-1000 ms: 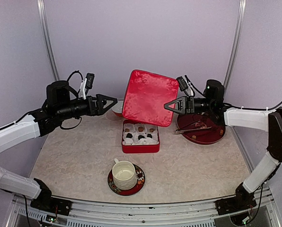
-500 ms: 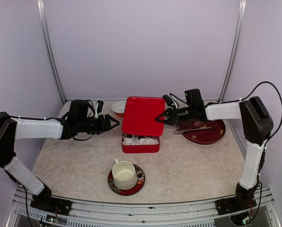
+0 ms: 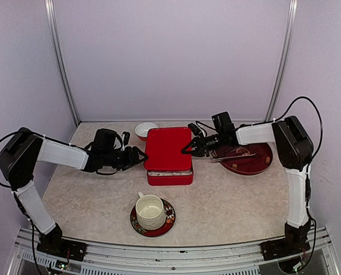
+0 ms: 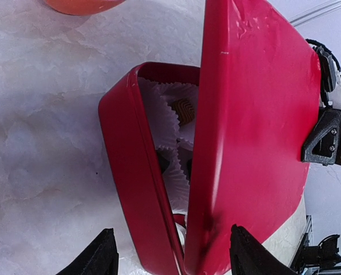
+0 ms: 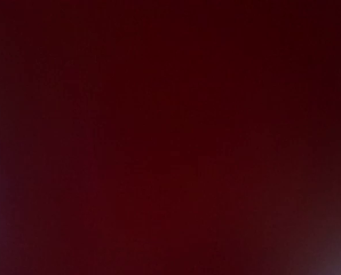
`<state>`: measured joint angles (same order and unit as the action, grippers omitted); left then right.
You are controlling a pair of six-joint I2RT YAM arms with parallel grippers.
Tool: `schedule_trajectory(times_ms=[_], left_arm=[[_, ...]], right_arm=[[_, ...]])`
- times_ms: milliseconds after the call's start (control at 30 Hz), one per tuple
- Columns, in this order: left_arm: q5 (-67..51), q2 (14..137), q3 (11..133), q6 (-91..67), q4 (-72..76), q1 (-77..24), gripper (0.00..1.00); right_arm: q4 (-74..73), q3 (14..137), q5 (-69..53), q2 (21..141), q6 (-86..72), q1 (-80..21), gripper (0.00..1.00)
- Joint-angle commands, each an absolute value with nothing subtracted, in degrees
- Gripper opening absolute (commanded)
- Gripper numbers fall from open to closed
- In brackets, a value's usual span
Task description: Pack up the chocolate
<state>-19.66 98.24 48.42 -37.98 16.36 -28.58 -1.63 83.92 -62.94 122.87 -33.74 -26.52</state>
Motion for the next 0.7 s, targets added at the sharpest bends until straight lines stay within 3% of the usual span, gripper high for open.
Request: schedule_trajectory(times_ms=[0, 233, 400, 667], left_arm=[[-20.61, 101.19, 50.72, -39.40, 20.57, -28.29, 0.63], [-23.14, 104.39, 50.98, -41.07, 22.77, -28.17, 0.43], [-23.96, 103.93, 50.30, -41.57, 22.60, -28.38, 0.36], [-23.11, 103.11, 49.51, -42.20, 20.93, -30.15, 0.29]], right_arm=[[-3.34, 86.75, -65.61, 124.63, -33.46, -27.33, 0.03], [-6.51, 88.03, -65.40, 126.28, -32.33, -27.33, 0.07], [-7.65, 87.32, -64.78, 125.51, -31.37, -27.20, 0.13], [-8.48, 86.11, -61.83, 124.15, -30.90, -26.02, 0.37]])
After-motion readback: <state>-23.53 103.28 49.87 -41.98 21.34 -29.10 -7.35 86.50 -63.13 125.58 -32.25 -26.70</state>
